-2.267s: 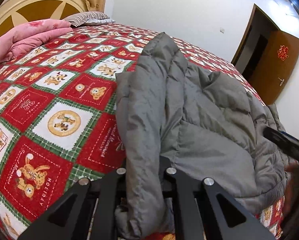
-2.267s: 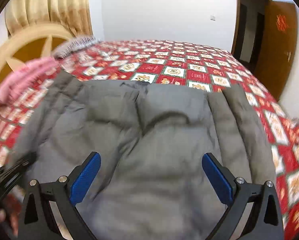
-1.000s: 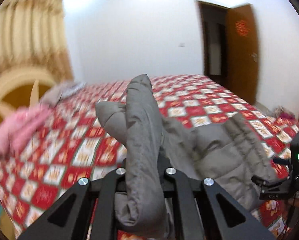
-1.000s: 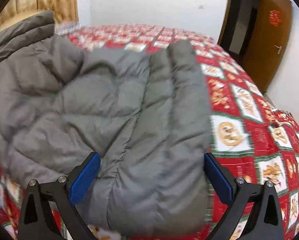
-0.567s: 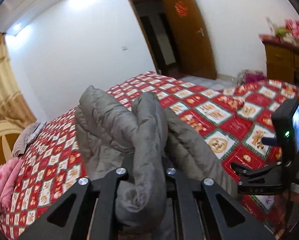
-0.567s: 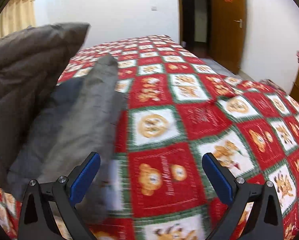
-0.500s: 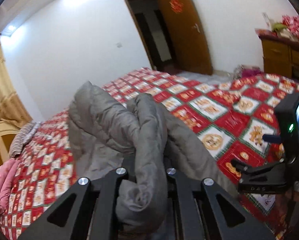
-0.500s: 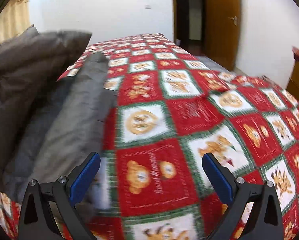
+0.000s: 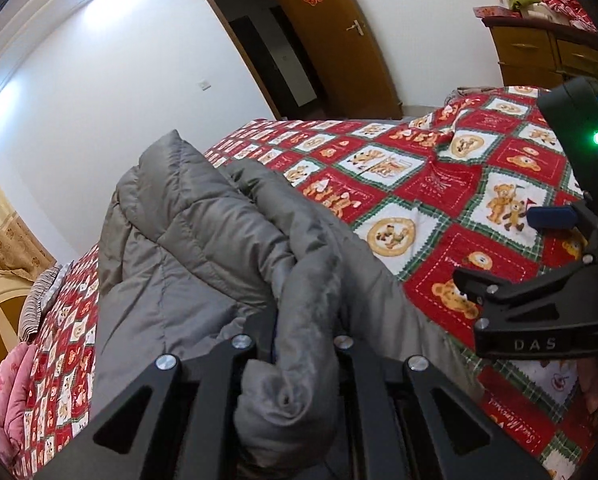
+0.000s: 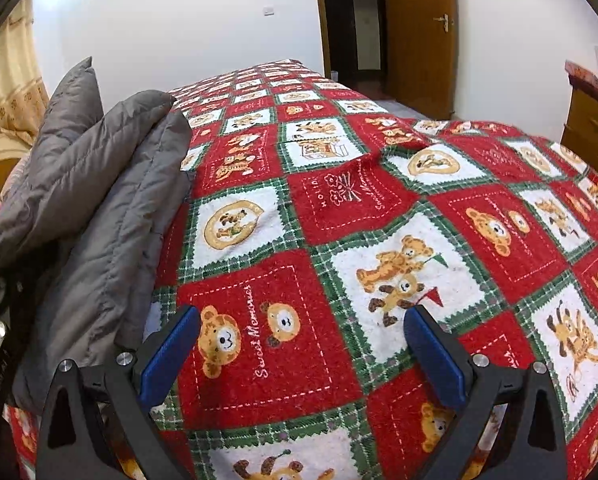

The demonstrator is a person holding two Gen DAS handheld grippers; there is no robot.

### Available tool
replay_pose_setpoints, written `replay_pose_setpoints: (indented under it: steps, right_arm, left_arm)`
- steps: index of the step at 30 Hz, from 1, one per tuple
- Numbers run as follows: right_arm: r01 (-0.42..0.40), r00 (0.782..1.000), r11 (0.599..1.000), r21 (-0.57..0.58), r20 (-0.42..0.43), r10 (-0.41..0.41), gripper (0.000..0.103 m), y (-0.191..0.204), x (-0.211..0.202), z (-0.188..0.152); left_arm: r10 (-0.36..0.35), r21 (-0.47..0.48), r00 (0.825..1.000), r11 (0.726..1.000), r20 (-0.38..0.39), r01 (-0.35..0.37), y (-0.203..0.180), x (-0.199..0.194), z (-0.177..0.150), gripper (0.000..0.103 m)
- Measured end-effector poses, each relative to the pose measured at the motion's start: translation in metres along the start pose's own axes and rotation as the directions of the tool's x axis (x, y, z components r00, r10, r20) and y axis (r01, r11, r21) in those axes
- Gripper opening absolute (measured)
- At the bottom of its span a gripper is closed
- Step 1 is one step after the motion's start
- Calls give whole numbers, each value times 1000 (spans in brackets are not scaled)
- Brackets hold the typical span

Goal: Fold large clothes
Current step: 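Fold the held side over the jacket with the left gripper while the right gripper withdraws, then lay the folded side down and open the left gripper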

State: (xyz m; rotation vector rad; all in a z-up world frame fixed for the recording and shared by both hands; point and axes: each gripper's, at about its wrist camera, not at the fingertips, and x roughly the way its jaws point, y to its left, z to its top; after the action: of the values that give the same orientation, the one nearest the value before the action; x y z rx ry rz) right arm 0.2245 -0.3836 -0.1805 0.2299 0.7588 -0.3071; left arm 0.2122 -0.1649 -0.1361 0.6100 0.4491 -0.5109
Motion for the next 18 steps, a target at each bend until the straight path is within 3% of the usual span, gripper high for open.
replay_pose_setpoints:
  steps: [7,9,11,18]
  right_arm:
    - [0,1000,1000,-1,6,0,101,-1,-1,-2]
    - [7,1000,1000,-9,5,-7,101,-1,0,-2]
    - [16,1000,1000,-20,5,-16,101,1,0,-3]
    - [49,999,997,-54,8,-48,101,7,3,-5]
  left_arm:
    - [25,-11,1000,1000,15,-25,-2,-5,6,25]
    - [26,-18,999,1000,22,-25,0,-10,8,35]
    - [37,-31,999,999,37,-35,2,-17,9,66]
    - [108,-56,989,993,98,-103,7,-45,7,87]
